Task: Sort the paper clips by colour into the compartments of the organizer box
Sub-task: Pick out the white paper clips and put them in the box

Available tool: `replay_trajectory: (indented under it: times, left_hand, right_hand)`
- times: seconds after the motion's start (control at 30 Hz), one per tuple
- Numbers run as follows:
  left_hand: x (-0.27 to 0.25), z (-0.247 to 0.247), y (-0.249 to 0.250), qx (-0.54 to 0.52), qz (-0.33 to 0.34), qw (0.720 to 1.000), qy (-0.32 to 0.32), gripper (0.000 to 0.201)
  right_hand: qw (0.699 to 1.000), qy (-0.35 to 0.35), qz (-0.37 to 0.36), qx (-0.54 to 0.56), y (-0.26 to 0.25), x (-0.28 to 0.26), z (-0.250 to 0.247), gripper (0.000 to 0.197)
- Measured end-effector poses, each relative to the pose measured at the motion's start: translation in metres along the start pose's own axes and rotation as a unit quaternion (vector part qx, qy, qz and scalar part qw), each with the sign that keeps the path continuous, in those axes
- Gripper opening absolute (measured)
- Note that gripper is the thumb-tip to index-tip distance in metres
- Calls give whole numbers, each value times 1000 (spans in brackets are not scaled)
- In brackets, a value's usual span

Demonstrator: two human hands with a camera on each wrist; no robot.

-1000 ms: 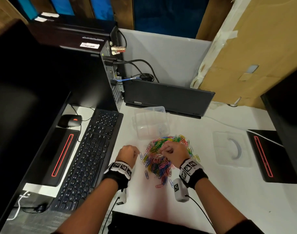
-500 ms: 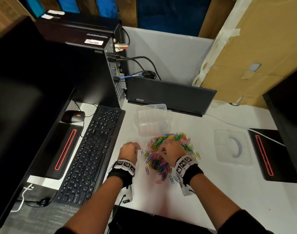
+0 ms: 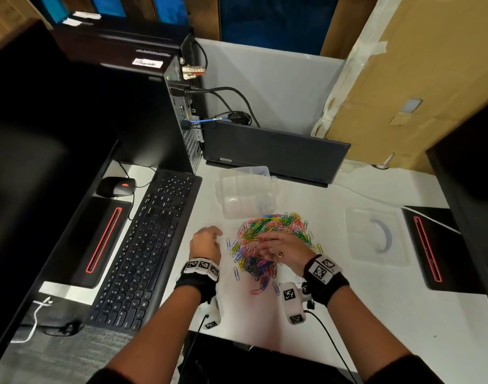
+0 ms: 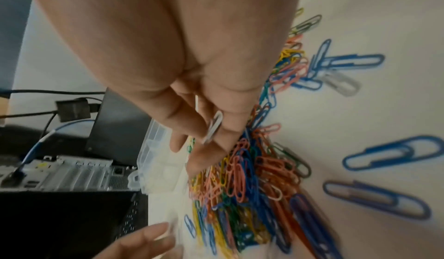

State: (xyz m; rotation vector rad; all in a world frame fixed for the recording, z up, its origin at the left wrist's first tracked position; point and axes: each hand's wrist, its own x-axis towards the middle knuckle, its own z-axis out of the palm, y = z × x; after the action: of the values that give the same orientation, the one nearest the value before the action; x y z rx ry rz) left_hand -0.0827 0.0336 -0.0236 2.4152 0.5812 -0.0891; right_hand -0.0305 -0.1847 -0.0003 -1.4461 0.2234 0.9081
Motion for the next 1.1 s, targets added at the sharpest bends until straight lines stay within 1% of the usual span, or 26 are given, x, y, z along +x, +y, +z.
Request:
replay_trajectory:
  times: [0.03,0.07,0.1,0.13,0.17,0.27,0.33,0.4,0.43,0.5,0.6,0.7,0.77,0.83,0.93,0.97,1.03,1.1]
  left_hand:
    - [1,0,-3,-11,-11,1000,3,32]
    - [1,-1,-5,-19,-18,1000,5,31]
    - [2,-1,-7,-24,-21,999,4,29]
    - [2,-1,-8,-25,-21,999,0,28]
    - [3,-2,-8,-22,-19,1000,-3,26]
    - [4,-4,-8,-4,-4,1000,-29,26]
    - [4,-4,-8,16,22,998,-56,28]
    - [6,-4,-10,30,37,996,-72,30]
    - [7,-4,-11,28,34,996,-72,30]
    - [10,-6,-14,13,10,997,-71,30]
    - [11,-11,-17,-35,-28,996,-73,28]
    - [14,-13,-14,-102,-50,992,-59,19]
    - [18,-11,-10,-125,-75,987,-60,17]
    - [22,-9,-7,-145,-92,983,-69,20]
    - [25,-5,-1,-193,-97,974,-74,34]
    - [25,-4,1,-218,-102,968,-73,33]
    - [25,0,8,-278,-105,951,-88,28]
    - [28,4,14,-334,-107,930,-109,22]
  right_hand:
    - [999,5,-4,-31,1,2,2,30]
    - [994,11,-21,-105,1,3,6,27]
    - [976,15,-52,-211,1,5,11,22]
    - [948,12,-87,-307,1,8,18,17]
    - [920,8,-119,-372,2,11,27,13]
    - [879,14,-184,-440,2,22,54,5]
    - [848,23,-202,-489,-1,29,71,9]
    - [823,36,-192,-533,-1,37,84,18]
    - [812,40,-181,-554,0,40,89,21]
    - [798,44,-165,-578,4,47,96,17]
    - [802,44,-150,-576,8,51,97,12]
    - [801,31,-157,-577,8,47,89,15]
    - [804,28,-163,-571,10,44,81,14]
    - [801,30,-171,-573,13,43,76,13]
    - [797,36,-169,-578,14,43,70,14]
    - [799,32,-164,-578,13,42,68,14]
    - [814,25,-164,-556,11,40,59,14]
    - [853,34,-175,-490,8,37,46,14]
